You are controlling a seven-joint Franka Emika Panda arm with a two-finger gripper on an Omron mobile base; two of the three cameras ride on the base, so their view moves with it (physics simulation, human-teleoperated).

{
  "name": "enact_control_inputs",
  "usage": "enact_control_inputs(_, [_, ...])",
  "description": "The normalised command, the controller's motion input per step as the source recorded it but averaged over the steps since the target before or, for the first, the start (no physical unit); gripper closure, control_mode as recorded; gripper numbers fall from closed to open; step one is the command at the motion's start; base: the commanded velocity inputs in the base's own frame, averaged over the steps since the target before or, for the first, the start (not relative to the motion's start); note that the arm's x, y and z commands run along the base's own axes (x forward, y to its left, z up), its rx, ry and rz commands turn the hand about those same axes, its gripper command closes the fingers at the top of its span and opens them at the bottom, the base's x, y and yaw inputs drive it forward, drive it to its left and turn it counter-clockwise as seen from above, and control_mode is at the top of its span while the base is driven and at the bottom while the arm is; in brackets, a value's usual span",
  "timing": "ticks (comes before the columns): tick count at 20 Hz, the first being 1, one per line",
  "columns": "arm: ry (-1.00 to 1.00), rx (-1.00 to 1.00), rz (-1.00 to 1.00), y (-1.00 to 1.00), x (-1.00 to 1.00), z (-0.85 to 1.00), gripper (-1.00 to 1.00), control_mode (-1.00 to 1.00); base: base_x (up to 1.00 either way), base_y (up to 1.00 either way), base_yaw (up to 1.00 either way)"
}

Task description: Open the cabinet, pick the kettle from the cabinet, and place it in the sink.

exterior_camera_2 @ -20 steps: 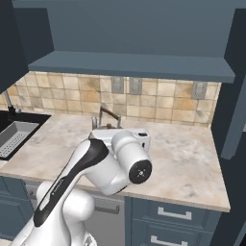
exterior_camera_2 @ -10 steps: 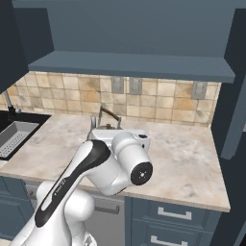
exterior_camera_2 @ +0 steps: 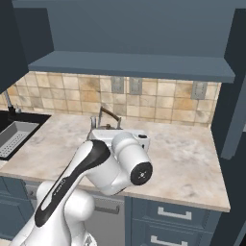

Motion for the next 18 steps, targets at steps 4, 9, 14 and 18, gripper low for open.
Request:
enact_control_inputs(4, [0.0,0.0,0.0,0.0,0.0,0.0,1.0,-1.0,0.0,0.0,0.0])
enact_control_inputs(9, [0.0,0.0,0.0,0.0,0.0,0.0,1.0,-1.0,0.0,0.0,0.0])
enact_control_inputs(14, [0.0,0.0,0.0,0.0,0.0,0.0,1.0,1.0,0.0,0.0,0.0])
enact_control_inputs(18, [0.0,0.0,0.0,0.0,0.0,0.0,1.0,1.0,0.0,0.0,0.0])
